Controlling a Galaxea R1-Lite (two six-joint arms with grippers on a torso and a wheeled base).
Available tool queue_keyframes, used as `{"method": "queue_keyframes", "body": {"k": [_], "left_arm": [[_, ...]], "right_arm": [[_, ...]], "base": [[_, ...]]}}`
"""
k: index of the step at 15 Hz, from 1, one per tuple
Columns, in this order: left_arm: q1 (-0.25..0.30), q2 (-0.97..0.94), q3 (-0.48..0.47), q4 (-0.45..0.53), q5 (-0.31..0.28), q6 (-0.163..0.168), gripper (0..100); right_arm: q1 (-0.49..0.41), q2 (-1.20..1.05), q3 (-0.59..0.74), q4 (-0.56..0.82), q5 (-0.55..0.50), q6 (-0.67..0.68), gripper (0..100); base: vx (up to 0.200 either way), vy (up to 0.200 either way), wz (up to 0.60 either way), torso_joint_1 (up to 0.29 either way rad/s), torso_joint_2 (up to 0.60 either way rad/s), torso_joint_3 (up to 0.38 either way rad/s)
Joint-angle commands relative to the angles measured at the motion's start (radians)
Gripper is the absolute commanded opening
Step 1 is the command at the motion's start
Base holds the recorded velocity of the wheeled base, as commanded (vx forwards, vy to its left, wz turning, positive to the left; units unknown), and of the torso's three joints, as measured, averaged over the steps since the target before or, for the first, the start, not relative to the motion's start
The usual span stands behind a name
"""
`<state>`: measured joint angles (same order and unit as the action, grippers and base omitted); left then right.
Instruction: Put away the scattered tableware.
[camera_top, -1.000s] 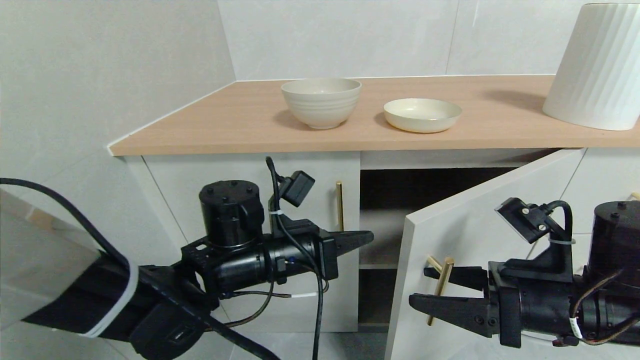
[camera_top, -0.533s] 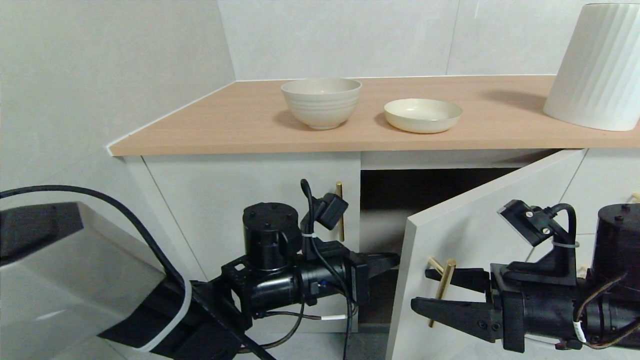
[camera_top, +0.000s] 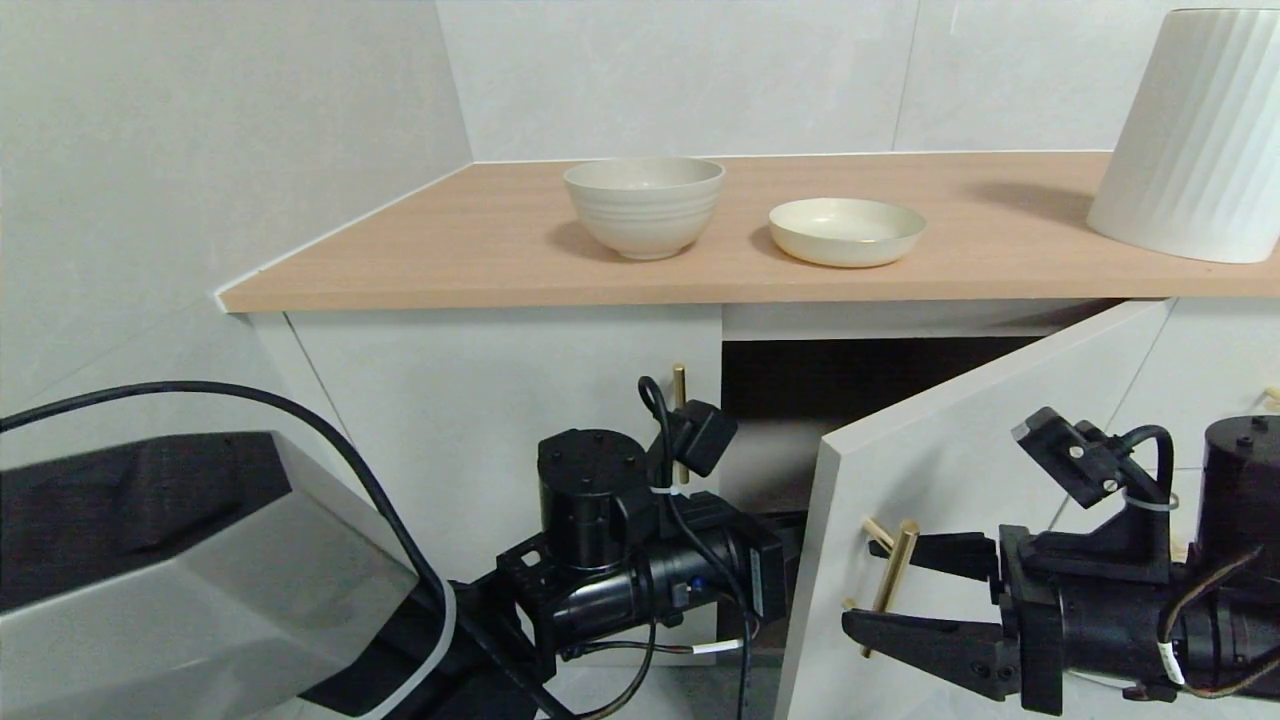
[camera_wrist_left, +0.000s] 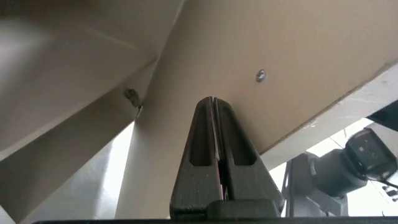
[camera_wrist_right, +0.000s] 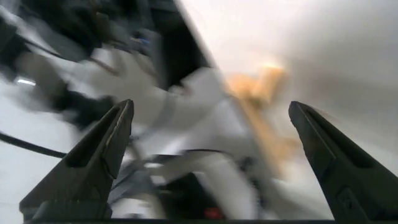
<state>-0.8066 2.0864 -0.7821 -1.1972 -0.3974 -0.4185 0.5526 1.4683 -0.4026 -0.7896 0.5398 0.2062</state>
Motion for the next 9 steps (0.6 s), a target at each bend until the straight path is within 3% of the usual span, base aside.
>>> {"method": "queue_keyframes", "body": {"k": [1,4,9], "left_arm": [[-0.002,0.001,0.003,-0.001,-0.003,0.0,0],[-0.003,0.008,-0.003,-0.005,-0.003,0.001,0],[-0.002,0.014,0.007,-0.007,-0.001,0.0,0]], "right_arm": [[-0.045,0.012,0.005,-0.003,-0.006,-0.028,100],[-0.098,-0.066,-0.002,0.081,-0.004,-0.059,100],[-0.094,-0.361,-0.041,0.501,0.003,-0.056,100]], "base": [[0.0,0.0,0.0,0.0,0.0,0.0],[0.0,0.0,0.0,0.0,0.0,0.0],[0.0,0.0,0.0,0.0,0.0,0.0]]}}
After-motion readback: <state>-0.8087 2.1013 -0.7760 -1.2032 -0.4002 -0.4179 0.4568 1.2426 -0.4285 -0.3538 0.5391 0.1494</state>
